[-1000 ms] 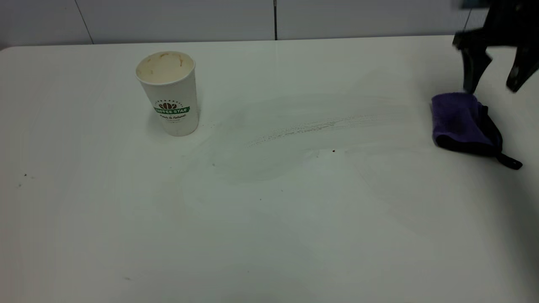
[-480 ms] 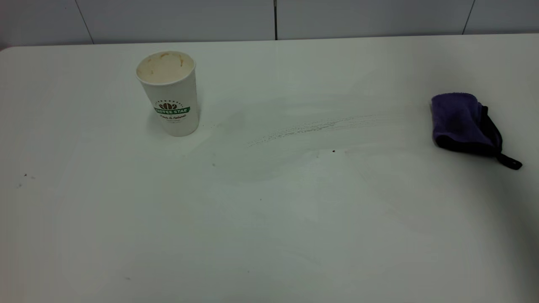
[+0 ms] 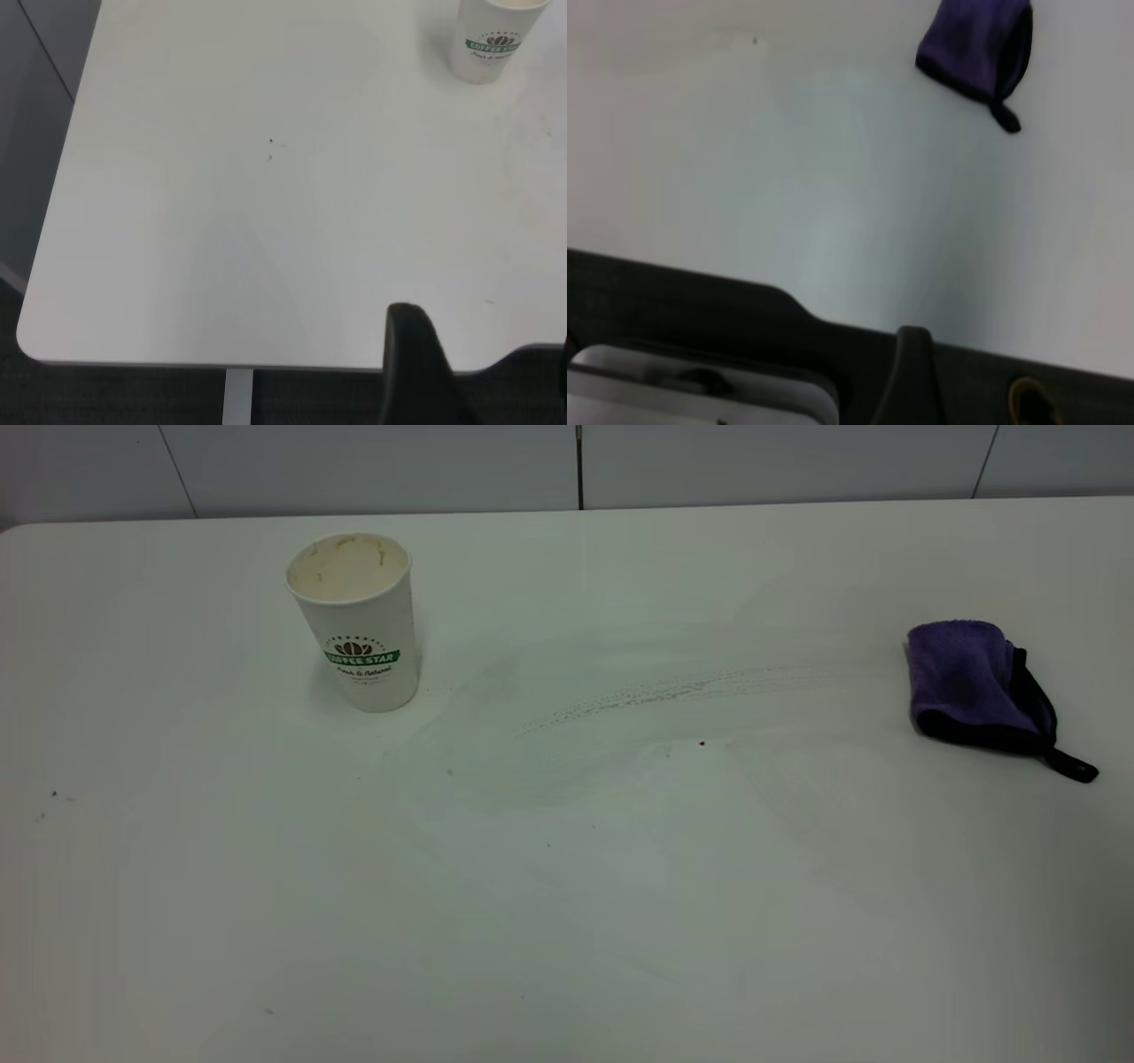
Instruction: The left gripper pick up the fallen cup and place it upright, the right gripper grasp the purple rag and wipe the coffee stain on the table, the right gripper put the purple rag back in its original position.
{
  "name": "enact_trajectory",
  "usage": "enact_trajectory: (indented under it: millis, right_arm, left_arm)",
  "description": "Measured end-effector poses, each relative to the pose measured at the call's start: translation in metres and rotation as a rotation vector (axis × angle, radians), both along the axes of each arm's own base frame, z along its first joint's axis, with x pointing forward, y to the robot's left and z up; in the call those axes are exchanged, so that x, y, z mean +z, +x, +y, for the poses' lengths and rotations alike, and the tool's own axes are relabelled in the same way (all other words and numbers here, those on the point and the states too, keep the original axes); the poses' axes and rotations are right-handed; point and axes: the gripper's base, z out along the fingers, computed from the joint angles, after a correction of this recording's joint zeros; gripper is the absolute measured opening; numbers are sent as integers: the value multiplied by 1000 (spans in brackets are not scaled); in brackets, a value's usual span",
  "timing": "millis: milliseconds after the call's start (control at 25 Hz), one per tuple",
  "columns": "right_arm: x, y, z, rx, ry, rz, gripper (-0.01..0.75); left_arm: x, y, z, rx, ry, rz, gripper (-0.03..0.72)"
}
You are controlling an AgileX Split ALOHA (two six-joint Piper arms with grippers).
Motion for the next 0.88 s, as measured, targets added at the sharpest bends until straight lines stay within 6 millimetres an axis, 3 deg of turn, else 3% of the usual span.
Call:
enact_trajectory:
  millis: [200, 400, 680, 880]
  right_arm:
    - [-45, -38, -4, -3, 11, 69, 686]
    - [-80, -63, -9, -8, 19, 37, 684]
    - [-105, -94, -14, -5, 28, -61, 674]
    - [-99, -113, -19, -8, 24, -165, 671]
  left_arm:
    - [0, 0, 0, 0, -1, 0, 428]
    - [0, 0, 0, 0, -1, 0, 428]
    - [0, 0, 0, 0, -1, 0, 428]
    - [0, 0, 0, 0, -1, 0, 428]
